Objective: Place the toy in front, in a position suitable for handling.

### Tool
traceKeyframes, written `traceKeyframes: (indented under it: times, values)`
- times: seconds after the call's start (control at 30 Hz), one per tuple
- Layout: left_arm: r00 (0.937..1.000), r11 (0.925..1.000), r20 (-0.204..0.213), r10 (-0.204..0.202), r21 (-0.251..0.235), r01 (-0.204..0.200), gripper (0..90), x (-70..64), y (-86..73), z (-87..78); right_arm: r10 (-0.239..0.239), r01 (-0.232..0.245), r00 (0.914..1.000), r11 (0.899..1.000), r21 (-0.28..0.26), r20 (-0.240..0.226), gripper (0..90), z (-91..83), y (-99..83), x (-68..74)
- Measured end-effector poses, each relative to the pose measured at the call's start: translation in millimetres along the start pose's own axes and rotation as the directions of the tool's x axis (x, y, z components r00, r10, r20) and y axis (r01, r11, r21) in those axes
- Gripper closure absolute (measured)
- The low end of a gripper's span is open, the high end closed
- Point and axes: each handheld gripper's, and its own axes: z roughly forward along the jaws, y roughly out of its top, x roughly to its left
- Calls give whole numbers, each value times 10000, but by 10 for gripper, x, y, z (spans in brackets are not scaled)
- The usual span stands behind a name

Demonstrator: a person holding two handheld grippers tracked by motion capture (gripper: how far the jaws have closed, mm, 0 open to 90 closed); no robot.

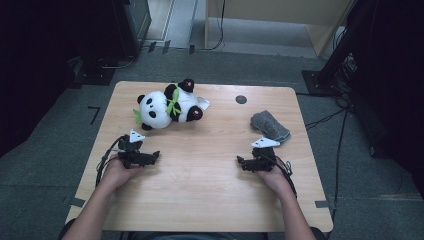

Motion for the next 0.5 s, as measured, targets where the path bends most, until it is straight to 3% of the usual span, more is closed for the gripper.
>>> traceKeyframes:
  times: [0.5]
  values:
    - [9986,9992,-365,-392,13,393,0,-38,-1,-3,102,-102,9998,9999,-13,167,126,-19,-18,-4]
